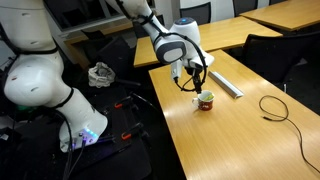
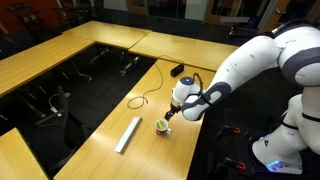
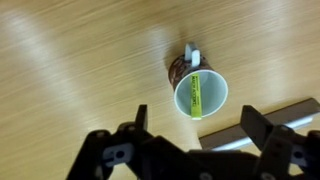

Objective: Pick the marker from the cup and put it on the table

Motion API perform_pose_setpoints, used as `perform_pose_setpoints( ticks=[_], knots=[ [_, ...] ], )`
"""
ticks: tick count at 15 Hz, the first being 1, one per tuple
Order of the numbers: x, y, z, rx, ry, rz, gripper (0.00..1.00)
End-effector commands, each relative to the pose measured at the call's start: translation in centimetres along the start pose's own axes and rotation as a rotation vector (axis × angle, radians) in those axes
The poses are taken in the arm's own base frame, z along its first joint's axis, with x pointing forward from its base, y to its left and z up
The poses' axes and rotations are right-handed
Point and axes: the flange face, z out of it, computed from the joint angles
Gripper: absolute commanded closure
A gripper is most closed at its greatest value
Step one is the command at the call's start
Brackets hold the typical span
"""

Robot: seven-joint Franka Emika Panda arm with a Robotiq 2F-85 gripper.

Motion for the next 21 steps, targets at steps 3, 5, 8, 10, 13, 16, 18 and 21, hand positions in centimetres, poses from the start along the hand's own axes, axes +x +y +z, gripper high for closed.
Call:
perform_pose_setpoints(
  ticks=[3, 5, 8, 10, 13, 16, 18, 21],
  knots=[
    [0.6, -0.2, 0.4, -0.004, 0.003, 0.001, 0.0],
    [0.7, -0.1, 0.4, -0.004, 0.005, 0.003, 0.0],
    [0.6, -0.7, 2.0, -0.016, -0.024, -0.007, 0.15],
    [0.7, -1.1, 3.0, -0.023, -0.03, -0.006, 0.32],
    [1.2, -1.7, 5.2, -0.031, -0.041, -0.006, 0.46],
    [1.8, -2.4, 7.4, -0.044, -0.045, -0.014, 0.43],
    [2.2, -2.7, 8.8, -0.05, -0.047, -0.012, 0.44],
    [2.8, -3.2, 10.2, -0.054, -0.043, -0.006, 0.55]
  ],
)
